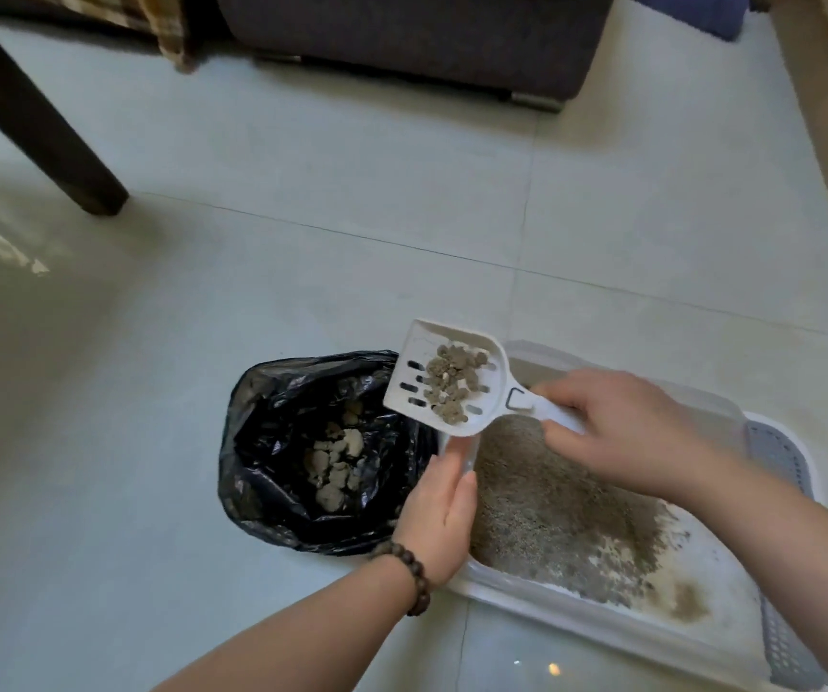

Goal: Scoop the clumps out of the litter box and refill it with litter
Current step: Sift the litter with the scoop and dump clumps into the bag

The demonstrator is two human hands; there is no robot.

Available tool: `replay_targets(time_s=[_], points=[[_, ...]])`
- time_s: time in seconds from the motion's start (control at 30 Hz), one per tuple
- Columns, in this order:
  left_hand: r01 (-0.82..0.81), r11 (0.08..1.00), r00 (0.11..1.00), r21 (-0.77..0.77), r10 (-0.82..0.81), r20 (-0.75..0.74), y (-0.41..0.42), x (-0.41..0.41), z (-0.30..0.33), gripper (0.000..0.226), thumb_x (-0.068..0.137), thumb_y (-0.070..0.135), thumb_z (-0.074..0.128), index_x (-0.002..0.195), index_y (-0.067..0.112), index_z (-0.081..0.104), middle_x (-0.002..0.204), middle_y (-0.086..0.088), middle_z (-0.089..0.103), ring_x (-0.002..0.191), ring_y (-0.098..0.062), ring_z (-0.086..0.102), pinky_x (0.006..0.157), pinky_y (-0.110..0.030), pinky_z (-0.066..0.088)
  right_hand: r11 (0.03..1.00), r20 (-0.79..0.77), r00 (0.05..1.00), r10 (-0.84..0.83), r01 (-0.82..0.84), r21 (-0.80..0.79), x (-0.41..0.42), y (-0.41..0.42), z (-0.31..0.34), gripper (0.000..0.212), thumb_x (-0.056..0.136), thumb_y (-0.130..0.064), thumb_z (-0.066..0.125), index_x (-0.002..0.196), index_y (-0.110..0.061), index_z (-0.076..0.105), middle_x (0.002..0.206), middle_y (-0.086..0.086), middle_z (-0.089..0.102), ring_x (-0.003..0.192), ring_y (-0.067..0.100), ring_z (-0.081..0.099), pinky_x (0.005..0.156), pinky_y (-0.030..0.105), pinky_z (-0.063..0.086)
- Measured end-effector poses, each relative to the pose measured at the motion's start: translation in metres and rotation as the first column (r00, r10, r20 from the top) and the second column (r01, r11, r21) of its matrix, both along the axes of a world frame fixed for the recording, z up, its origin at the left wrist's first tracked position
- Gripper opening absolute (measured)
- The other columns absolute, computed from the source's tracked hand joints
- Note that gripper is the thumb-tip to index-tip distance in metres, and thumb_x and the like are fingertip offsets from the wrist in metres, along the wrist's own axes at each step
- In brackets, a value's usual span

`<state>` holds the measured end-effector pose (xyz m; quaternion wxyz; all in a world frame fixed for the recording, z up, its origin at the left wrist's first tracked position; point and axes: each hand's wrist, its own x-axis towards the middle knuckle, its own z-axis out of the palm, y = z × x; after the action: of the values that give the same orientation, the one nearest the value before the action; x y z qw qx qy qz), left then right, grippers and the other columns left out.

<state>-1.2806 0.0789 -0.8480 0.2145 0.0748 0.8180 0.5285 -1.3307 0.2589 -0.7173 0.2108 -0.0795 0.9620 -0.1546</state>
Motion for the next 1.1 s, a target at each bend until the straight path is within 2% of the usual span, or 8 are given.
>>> replay_targets(time_s=[0.17,0.3,0.4,0.6,0.73,0.83,0.93,1.1], points=[[0.005,1.000,0.998,0.022,-0.003,-0.070,-0.004,-0.001,0.007,0.057,0.097,0.025,0.029,0.149,0.038,0.011,0.142,0.022,0.029,0.136,-0.010,0.033,0.113,-0.031,0.027,0.928,-0.165,0.932,0.323,-0.278,0.246,-0.027,-0.072,-0.013,0.022,0.093,-0.037,0.039,0.104,-0.024,0.053,0.091,-0.006,0.050,0.082,0.020,0.056,0.060,0.030,0.039],[-0.052,0.997,0.997,0.049,0.054,-0.057,-0.003,-0.002,0.009,0.033,0.100,0.016,0.031,0.130,0.018,0.045,0.124,-0.003,0.054,0.117,-0.019,0.047,0.106,-0.044,0.035,0.868,-0.268,0.861,0.432,-0.316,0.383,-0.030,-0.102,-0.027,0.011,0.078,-0.019,0.066,0.078,-0.019,0.055,0.067,-0.005,0.029,0.055,0.020,0.032,0.042,0.024,0.013],[-0.055,0.998,0.996,0.035,0.057,-0.065,-0.005,-0.003,0.004,0.029,0.100,0.016,0.030,0.122,0.009,0.048,0.120,-0.012,0.055,0.113,-0.027,0.050,0.103,-0.041,0.036,0.875,-0.324,0.844,0.428,-0.298,0.381,-0.031,-0.107,-0.035,0.027,0.053,-0.010,0.081,0.060,-0.017,0.056,0.062,-0.003,0.021,0.053,0.018,0.022,0.047,0.020,-0.001],[-0.056,0.994,0.994,0.094,0.064,-0.083,-0.004,-0.004,0.003,0.037,0.099,0.014,0.030,0.133,0.017,0.043,0.133,-0.004,0.051,0.125,-0.014,0.041,0.113,-0.038,0.027,0.886,-0.311,0.868,0.387,-0.256,0.387,-0.031,-0.101,-0.041,0.024,0.057,-0.013,0.082,0.069,-0.019,0.061,0.064,-0.004,0.024,0.054,0.017,0.027,0.047,0.019,-0.001],[-0.008,0.997,0.995,0.072,0.015,-0.096,-0.006,-0.005,0.004,0.057,0.100,0.015,0.032,0.150,0.037,0.014,0.152,0.016,0.028,0.138,0.006,0.022,0.110,-0.007,0.007,0.905,-0.342,0.871,0.352,-0.222,0.363,-0.032,-0.088,-0.041,0.009,0.080,-0.028,0.066,0.087,-0.025,0.061,0.070,-0.005,0.038,0.060,0.019,0.041,0.044,0.023,0.011],[0.017,0.999,0.998,0.042,-0.014,-0.060,-0.005,-0.003,0.001,0.057,0.100,0.026,0.027,0.150,0.040,0.003,0.157,0.019,0.012,0.139,0.013,0.007,0.116,-0.015,0.002,0.955,-0.235,0.950,0.206,-0.143,0.261,-0.033,-0.070,-0.030,0.020,0.090,-0.039,0.046,0.106,-0.036,0.058,0.088,-0.008,0.052,0.082,0.018,0.056,0.055,0.027,0.039],[0.004,1.000,1.000,0.023,-0.003,-0.023,-0.004,-0.001,-0.004,0.056,0.097,0.032,0.024,0.151,0.037,0.008,0.158,0.014,0.016,0.143,0.002,0.012,0.120,-0.031,0.011,0.999,-0.145,0.989,-0.021,0.027,0.036,-0.030,-0.049,-0.022,0.026,0.085,-0.039,0.055,0.110,-0.042,0.063,0.100,-0.012,0.063,0.091,0.017,0.059,0.065,0.029,0.044],[-0.029,0.999,1.000,0.028,0.029,-0.006,-0.004,0.001,-0.007,0.053,0.095,0.039,0.024,0.142,0.056,0.008,0.155,0.018,0.020,0.145,-0.010,0.019,0.118,-0.040,0.023,0.886,0.081,0.940,-0.331,0.339,-0.315,-0.012,0.003,-0.007,0.017,0.085,-0.024,0.064,0.094,-0.038,0.070,0.069,-0.007,0.069,0.059,0.018,0.065,0.046,0.020,0.044]])
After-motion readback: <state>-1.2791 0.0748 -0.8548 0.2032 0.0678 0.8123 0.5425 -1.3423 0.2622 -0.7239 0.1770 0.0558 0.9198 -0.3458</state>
